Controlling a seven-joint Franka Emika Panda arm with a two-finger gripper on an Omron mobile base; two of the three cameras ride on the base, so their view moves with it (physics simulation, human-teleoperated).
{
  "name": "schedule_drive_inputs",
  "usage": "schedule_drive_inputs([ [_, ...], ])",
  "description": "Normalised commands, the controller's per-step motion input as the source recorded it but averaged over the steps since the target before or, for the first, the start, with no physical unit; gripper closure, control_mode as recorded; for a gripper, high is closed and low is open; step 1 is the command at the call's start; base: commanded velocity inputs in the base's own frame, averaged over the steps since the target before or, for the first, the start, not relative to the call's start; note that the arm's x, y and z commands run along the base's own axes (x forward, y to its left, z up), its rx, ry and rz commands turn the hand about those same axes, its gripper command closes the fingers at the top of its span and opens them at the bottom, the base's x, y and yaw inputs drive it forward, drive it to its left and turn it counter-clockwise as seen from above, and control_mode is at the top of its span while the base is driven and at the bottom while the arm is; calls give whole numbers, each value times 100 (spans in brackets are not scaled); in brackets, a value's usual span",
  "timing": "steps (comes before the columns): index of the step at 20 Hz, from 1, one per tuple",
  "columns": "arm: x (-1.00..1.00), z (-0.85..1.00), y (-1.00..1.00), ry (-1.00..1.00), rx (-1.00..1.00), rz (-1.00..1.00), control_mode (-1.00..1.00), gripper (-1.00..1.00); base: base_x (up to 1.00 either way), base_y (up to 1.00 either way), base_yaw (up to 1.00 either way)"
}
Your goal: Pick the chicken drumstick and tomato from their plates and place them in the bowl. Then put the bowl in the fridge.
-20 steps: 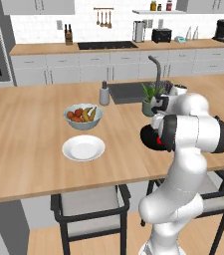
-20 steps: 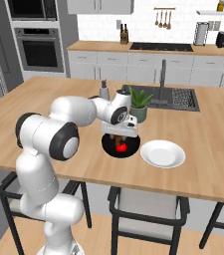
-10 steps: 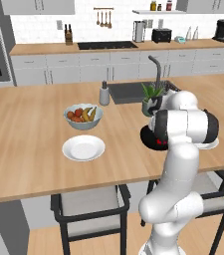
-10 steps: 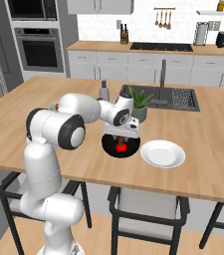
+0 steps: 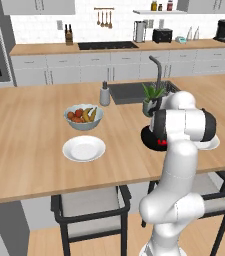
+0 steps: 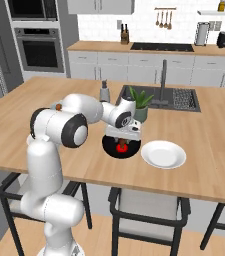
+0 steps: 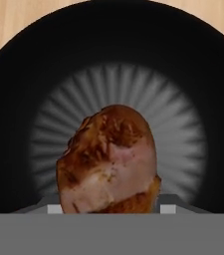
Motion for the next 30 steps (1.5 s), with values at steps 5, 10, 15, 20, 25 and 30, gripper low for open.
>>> schedule_drive_inputs([
  [5, 0, 0, 0, 0, 0, 0, -100, -100, 0, 0, 0],
  [10, -5, 1, 0, -2, 0, 0, -100, -100, 0, 0, 0],
  [15, -44, 23, 9, -9, -3, 0, -100, -100, 0, 0, 0],
  [20, -53, 27, 47, -6, -10, 0, -100, -100, 0, 0, 0],
  [25, -34, 18, 69, -6, -15, 0, -100, -100, 0, 0, 0],
  [30, 16, 7, 27, -6, -2, 0, -100, -100, 0, 0, 0],
])
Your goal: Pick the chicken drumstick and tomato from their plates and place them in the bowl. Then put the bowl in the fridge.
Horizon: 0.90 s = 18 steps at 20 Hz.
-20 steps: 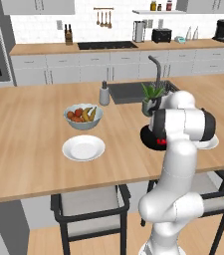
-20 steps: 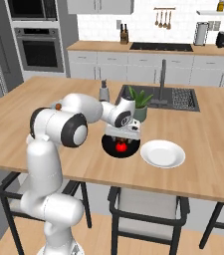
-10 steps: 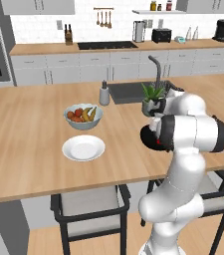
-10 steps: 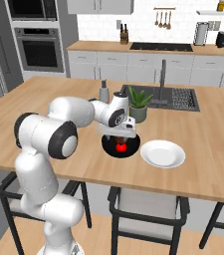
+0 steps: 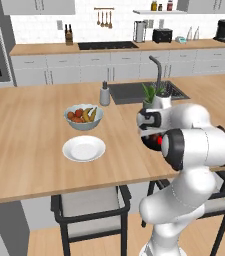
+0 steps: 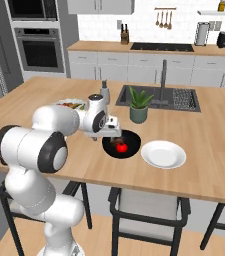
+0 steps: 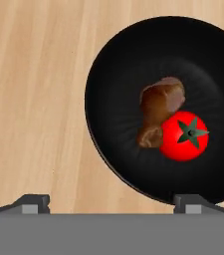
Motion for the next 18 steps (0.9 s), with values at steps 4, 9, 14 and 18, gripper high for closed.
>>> schedule_drive_inputs([
  [4, 32, -1, 0, -4, 0, 0, -100, -100, 0, 0, 0],
  [9, 42, -15, 0, -1, 0, 0, -100, -100, 0, 0, 0],
  [14, 23, -20, 6, -3, 0, 0, -100, -100, 0, 0, 0],
  [18, 0, -24, 8, -5, -3, -2, -100, -100, 0, 0, 0],
])
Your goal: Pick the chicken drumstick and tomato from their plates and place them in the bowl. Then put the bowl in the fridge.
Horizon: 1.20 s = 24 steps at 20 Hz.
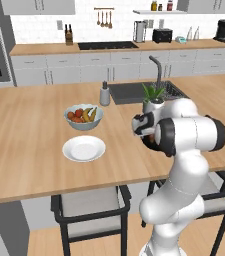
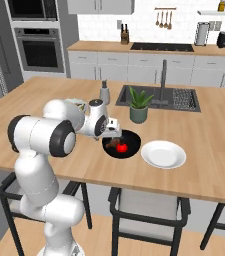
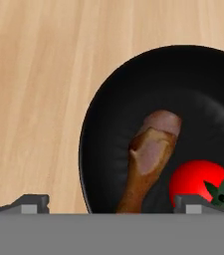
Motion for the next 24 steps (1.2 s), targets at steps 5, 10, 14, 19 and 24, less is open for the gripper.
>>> schedule_drive_inputs([
  [5, -25, -7, 4, -4, -3, -9, -100, -100, 0, 0, 0],
  [10, -24, -1, 0, 0, 0, -3, -100, -100, 0, 0, 0],
  [14, 2, -2, 0, 10, 0, 1, -100, -100, 0, 0, 0],
  [19, 17, 0, 0, 13, 0, 3, -100, -100, 0, 0, 0],
  [24, 17, -5, -7, 7, 0, 5, -100, -100, 0, 0, 0],
])
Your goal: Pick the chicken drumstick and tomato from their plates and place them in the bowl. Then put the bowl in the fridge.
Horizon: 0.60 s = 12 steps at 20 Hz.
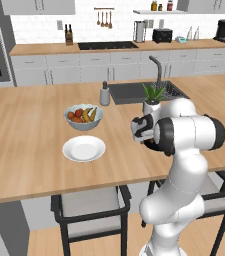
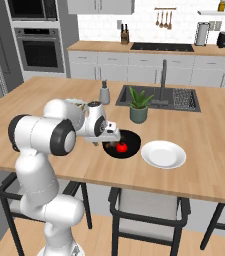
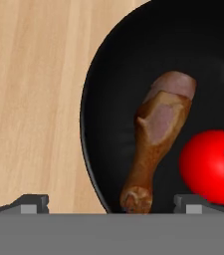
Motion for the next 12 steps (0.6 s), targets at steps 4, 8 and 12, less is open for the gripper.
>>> schedule_drive_inputs([
  [4, 8, -26, -15, 3, 0, 7, -100, -100, 0, 0, 0],
  [8, 0, -47, 0, 2, 0, 2, -100, -100, 0, 0, 0],
  [12, 0, -29, 1, 0, 0, 0, -100, -100, 0, 0, 0],
])
